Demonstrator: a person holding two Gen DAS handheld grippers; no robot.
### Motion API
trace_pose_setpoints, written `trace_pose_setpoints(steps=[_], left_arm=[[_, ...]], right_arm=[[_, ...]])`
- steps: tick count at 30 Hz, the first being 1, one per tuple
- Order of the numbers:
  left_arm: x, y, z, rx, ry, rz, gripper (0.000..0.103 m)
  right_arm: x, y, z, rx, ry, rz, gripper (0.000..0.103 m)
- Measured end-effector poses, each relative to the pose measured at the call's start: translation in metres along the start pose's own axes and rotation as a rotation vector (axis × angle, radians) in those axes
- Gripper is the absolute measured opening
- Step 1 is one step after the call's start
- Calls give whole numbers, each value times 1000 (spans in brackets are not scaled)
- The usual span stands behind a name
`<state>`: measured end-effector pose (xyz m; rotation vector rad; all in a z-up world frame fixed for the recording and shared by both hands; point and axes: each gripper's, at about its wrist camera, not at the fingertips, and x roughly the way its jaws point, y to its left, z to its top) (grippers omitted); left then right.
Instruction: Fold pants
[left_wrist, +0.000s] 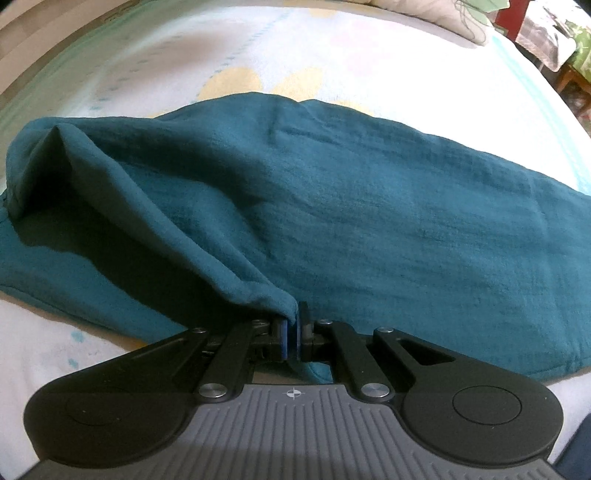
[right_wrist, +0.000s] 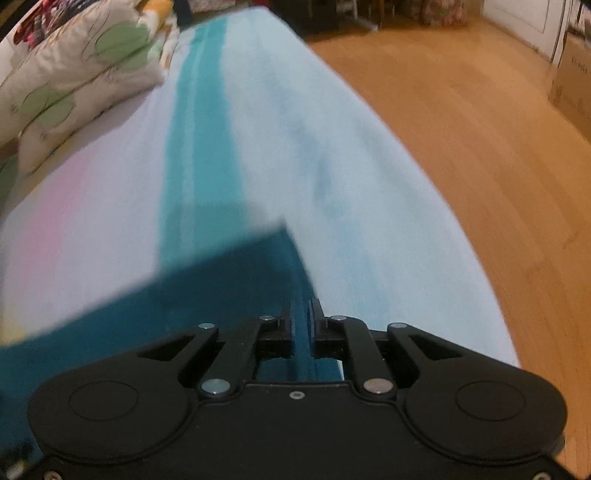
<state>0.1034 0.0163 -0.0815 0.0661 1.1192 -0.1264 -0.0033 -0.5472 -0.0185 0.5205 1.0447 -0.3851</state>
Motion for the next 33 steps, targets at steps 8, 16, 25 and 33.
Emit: trace_pose_setpoints(steps=[8, 16, 25, 33], left_arm=[[-2, 4, -1, -2, 7, -15, 4], [1, 7, 0, -7, 8, -28, 5], [1, 8, 1, -7, 14, -38, 5], [-17, 15, -6, 43, 31, -58, 14]], right_arm=[[4, -14, -48, 14, 31, 15, 27], [18, -11, -50, 11, 27, 5, 42], [7, -5, -54, -48, -11, -180, 4], [-16, 0, -47, 38, -40, -150, 16]])
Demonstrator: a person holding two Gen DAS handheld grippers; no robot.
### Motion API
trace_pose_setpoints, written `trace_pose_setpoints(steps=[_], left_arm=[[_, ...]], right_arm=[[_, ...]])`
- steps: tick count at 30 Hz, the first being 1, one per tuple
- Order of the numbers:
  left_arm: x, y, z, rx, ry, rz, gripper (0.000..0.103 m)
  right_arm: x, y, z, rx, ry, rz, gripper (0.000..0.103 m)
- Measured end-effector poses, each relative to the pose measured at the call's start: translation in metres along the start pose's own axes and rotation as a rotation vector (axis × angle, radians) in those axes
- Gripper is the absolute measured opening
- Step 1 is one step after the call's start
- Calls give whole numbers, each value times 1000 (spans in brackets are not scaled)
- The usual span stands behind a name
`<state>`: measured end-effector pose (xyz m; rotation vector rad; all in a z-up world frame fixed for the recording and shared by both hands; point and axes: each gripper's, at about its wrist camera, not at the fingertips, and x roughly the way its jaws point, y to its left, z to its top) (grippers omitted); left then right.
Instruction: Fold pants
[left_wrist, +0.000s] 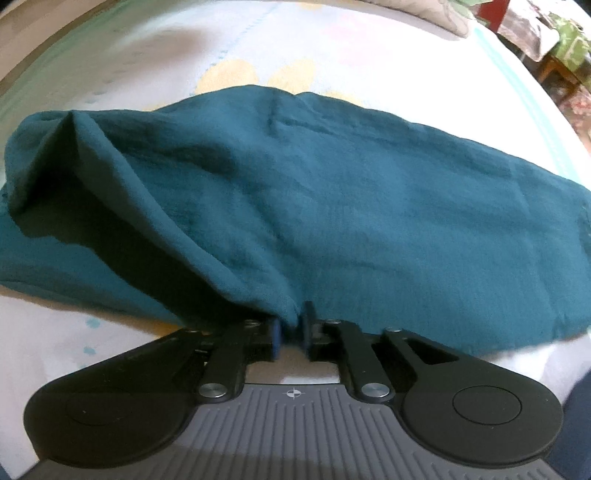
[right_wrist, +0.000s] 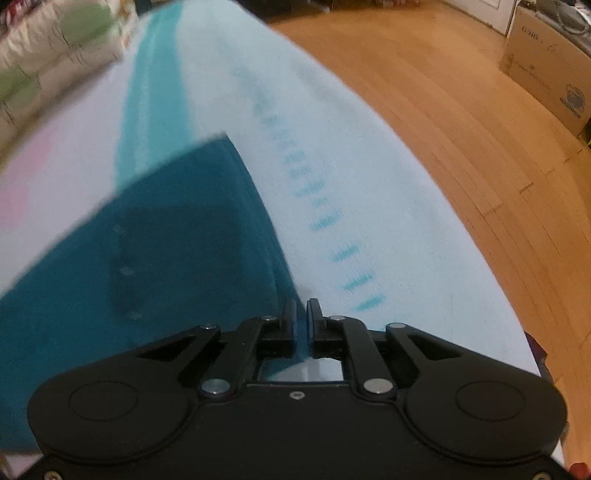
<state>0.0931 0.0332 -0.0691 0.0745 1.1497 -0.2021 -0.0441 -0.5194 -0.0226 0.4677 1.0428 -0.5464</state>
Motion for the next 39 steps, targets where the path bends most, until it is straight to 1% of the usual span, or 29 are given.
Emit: trace_pose_setpoints(steps=[1, 3, 6, 7, 8, 10, 12, 15, 18, 22, 23, 24, 26, 27, 29, 31, 34, 37, 39], left_arm=[[-4, 1, -3, 18, -3, -3, 15], [-11, 3, -8, 48, -9, -5, 15], [-20, 9, -16, 65, -13, -19, 15], [-23, 12, -19, 67, -13, -26, 15], [-25, 15, -20, 66, -12, -29, 15], [-32, 26, -23, 64, -18, -25, 15], [-39, 39, -23, 50, -26, -18, 14], [-47, 70, -15, 2, -30, -6, 15], [-53, 109, -3, -60, -42, 28, 14], [-55, 165, 18, -166, -52, 106, 14], [-54, 176, 21, -176, -49, 122, 14], [-48, 188, 27, -180, -28, 144, 14], [-38, 201, 31, -183, 16, 157, 14], [-34, 206, 30, -189, 30, 148, 14], [-26, 210, 28, -193, 53, 103, 14], [-17, 211, 28, -197, 72, 87, 14], [-5, 210, 37, -216, 50, 97, 14], [4, 216, 53, -266, 26, 98, 14], [6, 222, 62, -300, 10, 103, 14]], right_arm=[[-8, 8, 1, -29, -15, -6, 16], [-25, 27, 2, -83, -43, 13, 17], [-46, 63, 1, -147, -65, 101, 18], [-48, 75, 1, -167, -67, 129, 20], [-52, 90, -1, -192, -66, 159, 27], [-59, 124, -9, -256, -60, 223, 34], [-63, 161, -20, -324, -52, 281, 34], [-66, 220, -42, -424, -28, 376, 34], [-68, 268, -63, -494, 7, 464, 34], [-62, 333, -96, -590, 64, 566, 34], [-62, 347, -105, -610, 74, 583, 34], [-61, 364, -115, -635, 85, 602, 34], [-57, 387, -130, -682, 98, 626, 34], [-56, 400, -138, -702, 98, 639, 34], [-52, 418, -149, -724, 102, 664, 34], [-44, 439, -158, -739, 107, 688, 34], [-33, 471, -172, -758, 93, 696, 34], [-23, 496, -180, -777, 75, 688, 34], [-19, 503, -183, -785, 62, 678, 34]])
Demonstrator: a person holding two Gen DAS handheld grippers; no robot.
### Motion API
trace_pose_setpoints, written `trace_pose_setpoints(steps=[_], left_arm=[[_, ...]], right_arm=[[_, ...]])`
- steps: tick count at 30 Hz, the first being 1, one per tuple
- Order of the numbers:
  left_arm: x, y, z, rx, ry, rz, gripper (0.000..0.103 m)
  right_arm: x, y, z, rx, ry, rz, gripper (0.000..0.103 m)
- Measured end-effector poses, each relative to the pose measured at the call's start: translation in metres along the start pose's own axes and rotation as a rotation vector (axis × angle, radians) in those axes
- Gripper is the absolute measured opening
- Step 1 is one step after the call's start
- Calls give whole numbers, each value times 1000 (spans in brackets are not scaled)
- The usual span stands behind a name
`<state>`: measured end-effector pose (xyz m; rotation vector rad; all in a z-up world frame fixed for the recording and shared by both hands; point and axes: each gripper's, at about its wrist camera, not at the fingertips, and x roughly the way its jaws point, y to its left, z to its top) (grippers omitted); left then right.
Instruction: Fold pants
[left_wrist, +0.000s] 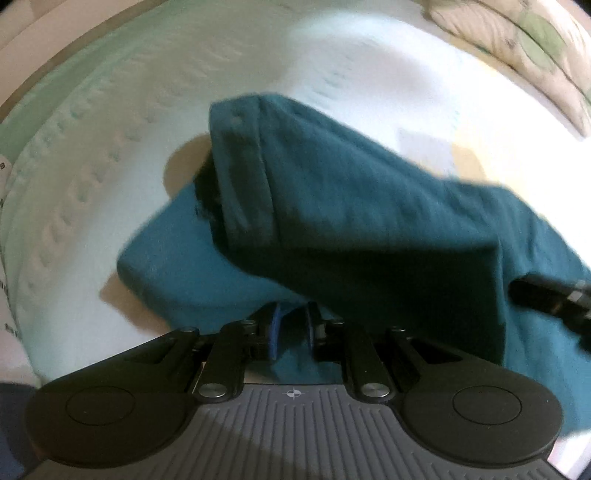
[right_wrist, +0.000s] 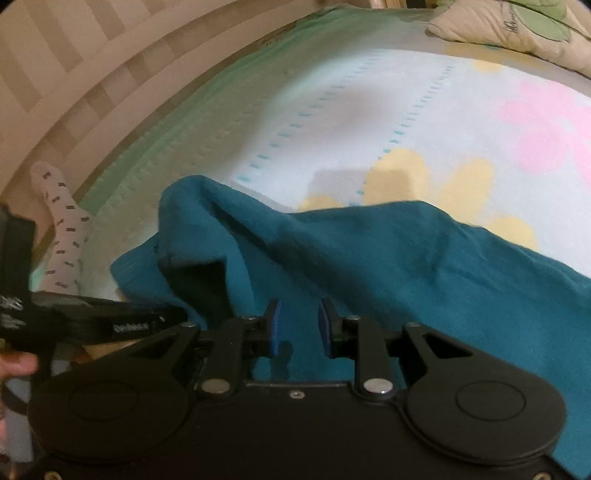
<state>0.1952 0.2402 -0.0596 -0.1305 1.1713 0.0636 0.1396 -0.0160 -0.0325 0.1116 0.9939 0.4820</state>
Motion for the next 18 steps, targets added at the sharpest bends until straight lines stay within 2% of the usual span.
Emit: trace_pose_setpoints(steps=[3, 10, 15, 18], left_arm=[[1, 11, 20, -56, -48, 19, 15], [-4, 36, 56, -138, -119, 52, 14], [-32, 52, 51, -179, -179, 67, 14], [-47, 56, 46, -185, -230, 117, 14]], right_arm=[[15, 5, 2, -12, 4, 2, 34], [36, 37, -7, -59, 52, 83, 34], [47, 62, -28, -114, 108, 112, 34], [46, 66, -32, -131, 95, 109, 34]])
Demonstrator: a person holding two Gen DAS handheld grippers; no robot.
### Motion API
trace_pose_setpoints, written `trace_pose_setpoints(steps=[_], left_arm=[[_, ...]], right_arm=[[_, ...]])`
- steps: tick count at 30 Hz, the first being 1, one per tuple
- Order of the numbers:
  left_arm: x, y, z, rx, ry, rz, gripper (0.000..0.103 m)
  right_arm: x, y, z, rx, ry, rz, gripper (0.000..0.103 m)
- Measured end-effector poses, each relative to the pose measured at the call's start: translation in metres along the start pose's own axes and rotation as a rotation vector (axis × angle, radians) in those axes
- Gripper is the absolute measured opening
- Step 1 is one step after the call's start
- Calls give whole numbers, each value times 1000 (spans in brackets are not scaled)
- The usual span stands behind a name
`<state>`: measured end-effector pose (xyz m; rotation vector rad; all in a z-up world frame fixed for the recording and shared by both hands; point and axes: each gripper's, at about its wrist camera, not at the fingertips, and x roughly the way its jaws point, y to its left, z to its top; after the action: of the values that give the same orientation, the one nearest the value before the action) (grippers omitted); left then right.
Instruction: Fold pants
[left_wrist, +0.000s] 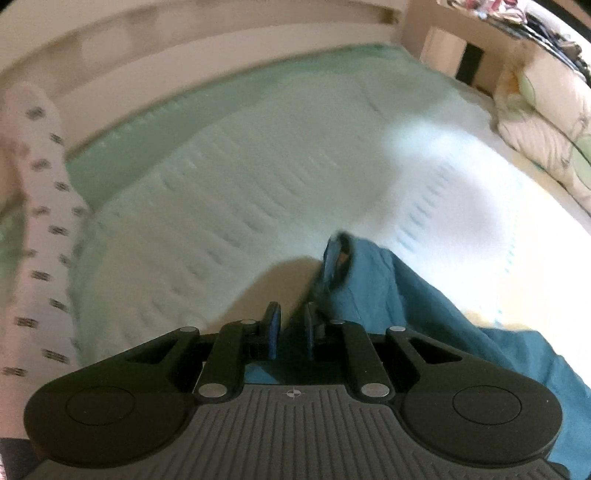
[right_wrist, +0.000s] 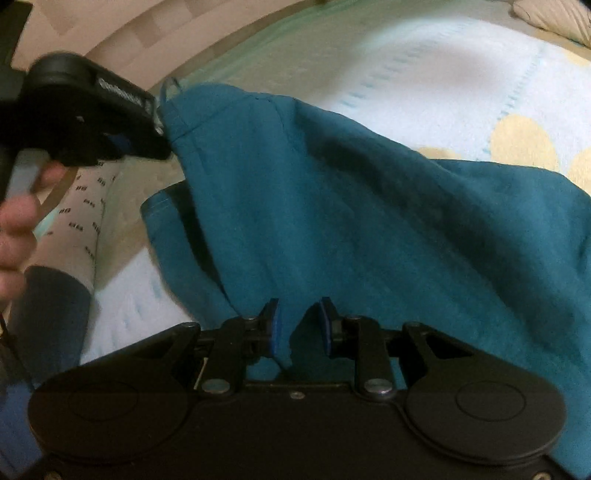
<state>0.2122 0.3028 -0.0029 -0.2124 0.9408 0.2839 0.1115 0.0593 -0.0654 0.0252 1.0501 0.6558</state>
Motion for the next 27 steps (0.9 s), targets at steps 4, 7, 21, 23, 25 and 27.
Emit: trace_pose_setpoints(steps=[4, 7, 21, 23, 25, 27], left_arm=[[-3, 5, 4, 5, 9, 9, 14], [-1, 4, 6, 48, 29, 59, 14], [3, 28, 10, 93, 63, 82, 15], [5, 31, 9, 91, 70, 78, 15], [5, 32, 8, 99, 76, 79, 15], [5, 32, 8, 108, 78, 80, 15]], right_arm=[[-10, 1, 5, 16, -43, -13, 35], [-18, 13, 12, -14, -91, -29, 47], [35, 81, 25, -313, -144, -114, 58], [47, 82, 25, -336, -125, -138, 52], [52, 79, 27, -352, -117, -159, 38], [50, 73, 32, -341, -110, -134, 8]])
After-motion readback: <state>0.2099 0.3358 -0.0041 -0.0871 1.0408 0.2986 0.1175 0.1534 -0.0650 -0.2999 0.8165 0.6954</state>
